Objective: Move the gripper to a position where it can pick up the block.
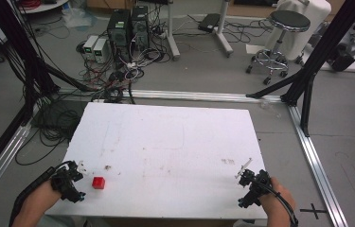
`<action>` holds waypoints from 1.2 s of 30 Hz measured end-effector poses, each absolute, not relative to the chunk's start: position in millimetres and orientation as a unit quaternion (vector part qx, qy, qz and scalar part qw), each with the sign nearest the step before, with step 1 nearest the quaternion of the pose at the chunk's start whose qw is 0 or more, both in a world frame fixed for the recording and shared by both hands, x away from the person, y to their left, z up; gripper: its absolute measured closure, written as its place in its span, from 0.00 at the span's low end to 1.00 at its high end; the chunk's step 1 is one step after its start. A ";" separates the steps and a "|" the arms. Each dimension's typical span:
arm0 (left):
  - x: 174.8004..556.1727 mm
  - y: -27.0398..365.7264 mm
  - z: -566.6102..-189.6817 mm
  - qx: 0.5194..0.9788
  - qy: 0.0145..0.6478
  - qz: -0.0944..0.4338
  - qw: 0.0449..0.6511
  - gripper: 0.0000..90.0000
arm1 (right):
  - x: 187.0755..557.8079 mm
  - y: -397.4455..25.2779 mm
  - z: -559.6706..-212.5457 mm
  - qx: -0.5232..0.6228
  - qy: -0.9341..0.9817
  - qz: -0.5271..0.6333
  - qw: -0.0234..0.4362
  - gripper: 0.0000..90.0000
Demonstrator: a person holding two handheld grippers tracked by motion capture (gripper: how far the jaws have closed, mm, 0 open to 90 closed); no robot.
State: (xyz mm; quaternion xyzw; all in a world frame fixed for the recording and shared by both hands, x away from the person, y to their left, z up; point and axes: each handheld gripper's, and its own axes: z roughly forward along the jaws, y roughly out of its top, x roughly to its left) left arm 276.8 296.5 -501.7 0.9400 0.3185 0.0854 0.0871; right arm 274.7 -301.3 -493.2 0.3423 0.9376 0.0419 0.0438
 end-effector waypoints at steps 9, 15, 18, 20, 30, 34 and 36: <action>275.2 297.0 -497.5 0.945 0.303 0.077 0.095 0.24 | 273.7 -302.4 -492.9 0.345 0.936 0.046 0.045 0.06; 278.4 298.6 -496.2 0.955 0.274 0.070 0.088 0.24 | 274.1 -301.5 -492.8 0.343 0.937 0.047 0.044 0.06; 280.5 298.7 -495.8 0.960 0.259 0.068 0.086 0.24 | 274.5 -300.3 -492.3 0.341 0.938 0.047 0.044 0.06; 282.0 298.6 -494.8 0.962 0.252 0.068 0.085 0.24 | 274.6 -300.2 -492.4 0.340 0.938 0.048 0.044 0.06; 291.5 292.2 -488.4 0.974 0.206 0.060 0.077 0.24 | 274.6 -301.2 -491.7 0.339 0.938 0.051 0.046 0.06; 295.1 287.9 -487.0 0.978 0.186 0.057 0.073 0.24 | 274.6 -301.2 -491.7 0.339 0.938 0.051 0.046 0.06; 297.1 286.0 -486.4 0.979 0.181 0.061 0.069 0.24 | 274.6 -301.1 -491.8 0.339 0.938 0.051 0.045 0.06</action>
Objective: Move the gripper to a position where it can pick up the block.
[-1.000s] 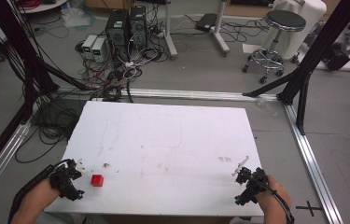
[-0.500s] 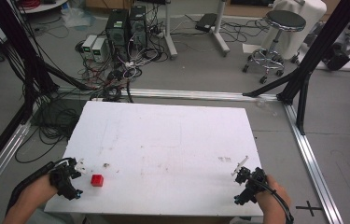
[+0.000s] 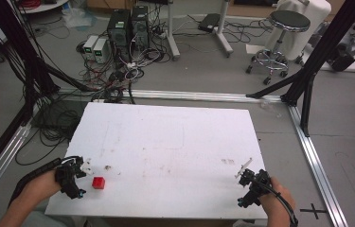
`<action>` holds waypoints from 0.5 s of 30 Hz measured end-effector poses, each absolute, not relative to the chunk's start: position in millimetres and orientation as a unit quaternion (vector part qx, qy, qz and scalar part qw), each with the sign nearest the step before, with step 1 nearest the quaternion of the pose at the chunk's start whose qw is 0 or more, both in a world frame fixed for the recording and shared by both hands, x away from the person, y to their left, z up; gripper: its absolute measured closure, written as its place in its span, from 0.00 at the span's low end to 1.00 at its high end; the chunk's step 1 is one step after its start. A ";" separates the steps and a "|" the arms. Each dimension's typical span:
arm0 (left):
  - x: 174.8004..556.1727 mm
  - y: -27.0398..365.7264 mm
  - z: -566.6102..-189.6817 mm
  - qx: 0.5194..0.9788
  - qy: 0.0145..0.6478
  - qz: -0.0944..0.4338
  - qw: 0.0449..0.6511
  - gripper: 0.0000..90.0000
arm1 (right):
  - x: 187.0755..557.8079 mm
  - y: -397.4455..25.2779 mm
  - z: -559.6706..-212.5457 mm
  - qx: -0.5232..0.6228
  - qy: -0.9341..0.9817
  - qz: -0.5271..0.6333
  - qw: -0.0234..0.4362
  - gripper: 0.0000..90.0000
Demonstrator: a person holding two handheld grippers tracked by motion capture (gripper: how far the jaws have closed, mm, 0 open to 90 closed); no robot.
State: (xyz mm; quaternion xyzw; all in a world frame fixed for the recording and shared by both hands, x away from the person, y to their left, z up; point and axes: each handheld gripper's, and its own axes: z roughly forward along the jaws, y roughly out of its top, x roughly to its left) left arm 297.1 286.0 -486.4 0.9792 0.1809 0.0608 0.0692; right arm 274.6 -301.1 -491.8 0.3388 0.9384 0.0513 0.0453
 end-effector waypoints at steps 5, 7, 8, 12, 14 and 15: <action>300.7 282.1 -484.5 0.983 0.162 0.050 0.068 0.24 | 274.6 -301.3 -491.5 0.339 0.938 0.052 0.046 0.06; 301.6 280.3 -484.2 0.985 0.153 0.047 0.068 0.24 | 274.5 -301.1 -491.9 0.338 0.939 0.052 0.045 0.06; 302.5 279.4 -483.8 0.986 0.144 0.044 0.066 0.24 | 274.6 -301.1 -491.9 0.338 0.939 0.052 0.045 0.06; 304.8 275.2 -484.1 0.989 0.127 0.041 0.066 0.24 | 274.4 -300.2 -491.5 0.339 0.938 0.053 0.046 0.06; 306.2 273.9 -483.7 0.991 0.114 0.040 0.062 0.24 | 274.4 -300.2 -491.5 0.339 0.938 0.053 0.047 0.06; 306.7 273.1 -483.7 0.992 0.106 0.038 0.063 0.24 | 274.6 -300.6 -491.7 0.337 0.939 0.053 0.047 0.06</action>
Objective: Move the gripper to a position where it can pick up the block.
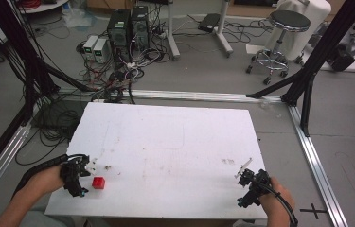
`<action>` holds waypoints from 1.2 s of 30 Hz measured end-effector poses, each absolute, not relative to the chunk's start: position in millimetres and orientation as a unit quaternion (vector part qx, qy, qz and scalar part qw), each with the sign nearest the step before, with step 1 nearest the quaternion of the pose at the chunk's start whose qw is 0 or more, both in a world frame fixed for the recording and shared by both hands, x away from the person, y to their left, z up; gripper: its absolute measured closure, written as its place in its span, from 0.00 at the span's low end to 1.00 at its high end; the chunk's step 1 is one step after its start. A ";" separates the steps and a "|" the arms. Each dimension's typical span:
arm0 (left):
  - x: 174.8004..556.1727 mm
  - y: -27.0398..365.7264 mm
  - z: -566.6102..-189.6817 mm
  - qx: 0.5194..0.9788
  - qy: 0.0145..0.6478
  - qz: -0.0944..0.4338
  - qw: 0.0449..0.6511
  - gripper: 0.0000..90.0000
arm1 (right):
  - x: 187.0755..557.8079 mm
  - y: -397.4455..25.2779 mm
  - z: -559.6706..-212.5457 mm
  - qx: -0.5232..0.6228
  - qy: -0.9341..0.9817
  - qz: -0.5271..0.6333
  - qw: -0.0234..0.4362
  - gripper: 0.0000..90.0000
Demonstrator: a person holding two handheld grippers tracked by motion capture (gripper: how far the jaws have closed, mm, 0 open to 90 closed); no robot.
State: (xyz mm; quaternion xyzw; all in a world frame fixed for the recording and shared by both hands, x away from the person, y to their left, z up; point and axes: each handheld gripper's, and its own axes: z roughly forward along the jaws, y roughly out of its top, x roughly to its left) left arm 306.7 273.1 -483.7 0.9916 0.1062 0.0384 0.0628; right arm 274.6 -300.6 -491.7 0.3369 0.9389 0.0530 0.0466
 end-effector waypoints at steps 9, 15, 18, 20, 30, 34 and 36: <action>311.1 261.7 -485.3 0.995 0.085 0.035 0.049 0.24 | 275.2 -299.3 -492.0 0.335 0.940 0.051 0.047 0.06; 313.1 253.9 -485.5 0.996 0.067 0.029 0.043 0.24 | 275.2 -298.7 -491.9 0.336 0.939 0.052 0.046 0.06; 314.0 250.9 -486.2 0.997 0.055 0.024 0.047 0.24 | 275.2 -298.4 -492.1 0.335 0.940 0.051 0.045 0.06; 315.2 249.3 -486.7 0.998 0.048 0.018 0.047 0.24 | 275.2 -298.2 -492.0 0.335 0.940 0.051 0.045 0.06; 319.4 241.2 -494.7 0.999 0.006 0.010 0.031 0.24 | 275.6 -298.2 -492.3 0.333 0.940 0.051 0.045 0.06; 319.9 238.5 -498.6 1.000 -0.009 0.011 0.027 0.24 | 275.6 -298.0 -492.6 0.333 0.940 0.052 0.046 0.06; 319.7 237.4 -500.2 0.999 -0.019 0.014 0.027 0.24 | 275.6 -297.6 -492.6 0.334 0.940 0.052 0.047 0.06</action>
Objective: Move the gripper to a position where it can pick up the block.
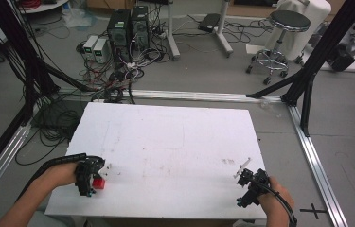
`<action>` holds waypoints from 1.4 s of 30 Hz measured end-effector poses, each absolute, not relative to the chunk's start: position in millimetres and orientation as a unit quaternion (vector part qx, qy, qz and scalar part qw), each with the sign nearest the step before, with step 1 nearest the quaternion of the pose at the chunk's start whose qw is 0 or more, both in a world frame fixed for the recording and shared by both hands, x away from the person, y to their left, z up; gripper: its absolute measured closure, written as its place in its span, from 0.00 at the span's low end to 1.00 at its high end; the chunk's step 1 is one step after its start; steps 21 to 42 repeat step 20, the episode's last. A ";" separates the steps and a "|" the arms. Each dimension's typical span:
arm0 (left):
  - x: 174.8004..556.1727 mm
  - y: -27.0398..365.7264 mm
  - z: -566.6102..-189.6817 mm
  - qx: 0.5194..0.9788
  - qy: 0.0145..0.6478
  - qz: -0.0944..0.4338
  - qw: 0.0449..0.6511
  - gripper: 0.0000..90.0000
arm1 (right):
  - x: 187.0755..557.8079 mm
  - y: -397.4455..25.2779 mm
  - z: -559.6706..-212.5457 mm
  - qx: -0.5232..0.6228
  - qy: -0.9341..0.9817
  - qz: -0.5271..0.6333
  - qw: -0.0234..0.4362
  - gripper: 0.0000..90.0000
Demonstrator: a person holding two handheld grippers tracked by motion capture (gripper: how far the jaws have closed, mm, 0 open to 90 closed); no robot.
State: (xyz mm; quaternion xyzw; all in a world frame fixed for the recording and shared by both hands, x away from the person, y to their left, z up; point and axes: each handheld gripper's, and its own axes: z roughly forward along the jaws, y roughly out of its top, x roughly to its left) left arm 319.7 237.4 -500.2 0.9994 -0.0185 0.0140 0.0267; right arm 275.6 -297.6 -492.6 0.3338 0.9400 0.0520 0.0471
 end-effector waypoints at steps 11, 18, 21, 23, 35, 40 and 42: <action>320.1 233.8 -510.2 0.999 -0.041 0.016 0.018 0.24 | 275.8 -296.8 -492.8 0.333 0.940 0.052 0.045 0.06; 319.7 233.8 -509.7 0.999 -0.043 0.020 0.015 0.24 | 276.1 -296.2 -492.6 0.333 0.941 0.050 0.046 0.06; 319.4 234.0 -507.9 0.999 -0.042 0.022 0.016 0.24 | 276.3 -296.3 -492.5 0.332 0.941 0.050 0.046 0.06; 319.4 234.0 -507.9 0.999 -0.042 0.022 0.016 0.24 | 276.3 -296.3 -492.5 0.332 0.941 0.050 0.046 0.06; 319.4 234.0 -507.9 0.999 -0.042 0.022 0.016 0.24 | 276.3 -296.3 -492.5 0.332 0.941 0.050 0.046 0.06; 319.4 234.0 -507.9 0.999 -0.042 0.022 0.016 0.24 | 276.3 -296.3 -492.5 0.332 0.941 0.050 0.046 0.06; 319.4 234.0 -507.9 0.999 -0.042 0.022 0.016 0.24 | 276.3 -296.3 -492.5 0.332 0.941 0.050 0.046 0.06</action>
